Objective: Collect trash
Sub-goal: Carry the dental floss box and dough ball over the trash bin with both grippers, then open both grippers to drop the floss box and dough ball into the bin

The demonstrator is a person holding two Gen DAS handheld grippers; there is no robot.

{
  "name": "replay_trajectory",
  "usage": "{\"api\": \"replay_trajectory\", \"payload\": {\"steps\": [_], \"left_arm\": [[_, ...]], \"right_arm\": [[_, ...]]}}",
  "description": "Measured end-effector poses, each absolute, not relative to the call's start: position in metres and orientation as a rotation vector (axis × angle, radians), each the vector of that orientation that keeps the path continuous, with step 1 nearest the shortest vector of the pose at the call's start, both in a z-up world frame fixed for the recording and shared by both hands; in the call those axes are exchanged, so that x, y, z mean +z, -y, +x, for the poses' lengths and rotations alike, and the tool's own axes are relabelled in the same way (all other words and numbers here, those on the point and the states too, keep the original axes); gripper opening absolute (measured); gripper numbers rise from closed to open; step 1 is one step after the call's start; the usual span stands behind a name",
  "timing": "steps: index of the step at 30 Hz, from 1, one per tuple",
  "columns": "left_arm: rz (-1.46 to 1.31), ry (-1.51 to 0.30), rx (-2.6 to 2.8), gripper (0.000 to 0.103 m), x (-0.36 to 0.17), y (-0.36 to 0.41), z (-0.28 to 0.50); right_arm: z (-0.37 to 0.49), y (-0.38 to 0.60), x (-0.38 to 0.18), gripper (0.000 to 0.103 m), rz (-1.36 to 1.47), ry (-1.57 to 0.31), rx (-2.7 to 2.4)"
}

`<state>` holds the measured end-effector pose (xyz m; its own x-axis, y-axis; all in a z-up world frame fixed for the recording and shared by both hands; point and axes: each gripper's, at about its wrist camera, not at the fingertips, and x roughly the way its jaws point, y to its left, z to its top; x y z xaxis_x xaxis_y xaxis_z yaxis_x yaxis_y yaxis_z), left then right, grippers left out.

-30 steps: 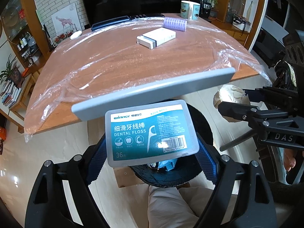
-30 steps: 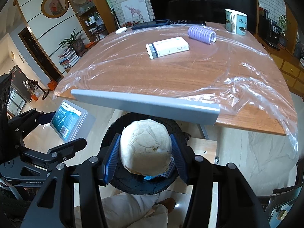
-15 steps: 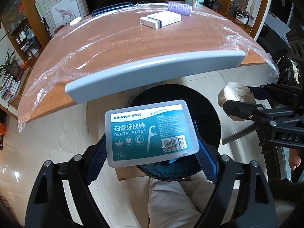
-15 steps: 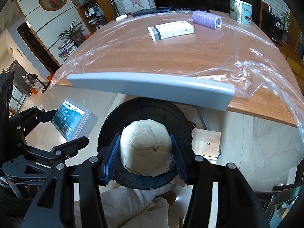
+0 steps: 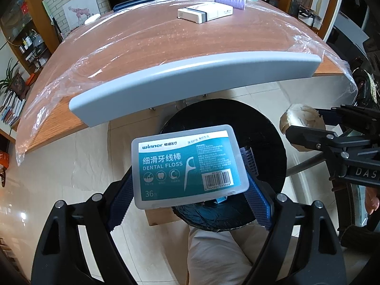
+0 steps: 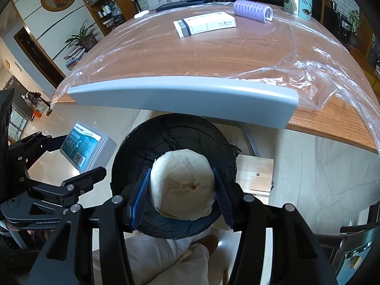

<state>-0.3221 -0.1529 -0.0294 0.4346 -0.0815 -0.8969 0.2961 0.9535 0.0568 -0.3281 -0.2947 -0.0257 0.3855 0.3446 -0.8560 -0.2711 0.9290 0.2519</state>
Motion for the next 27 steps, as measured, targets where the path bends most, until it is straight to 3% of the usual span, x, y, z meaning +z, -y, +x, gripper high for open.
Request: {"api": "replay_trajectory", "payload": {"steps": [24,27], "left_arm": [[0.261,-1.144,-0.248,0.086,-0.052,0.160,-0.305],[0.258,-1.143,-0.277,0.086,-0.051,0.162,-0.304]], "right_arm": [[-0.310,0.296,-0.046,0.052,0.078,-1.162,0.379],[-0.310,0.297,-0.047,0.058,0.090,-1.163,0.390]]}}
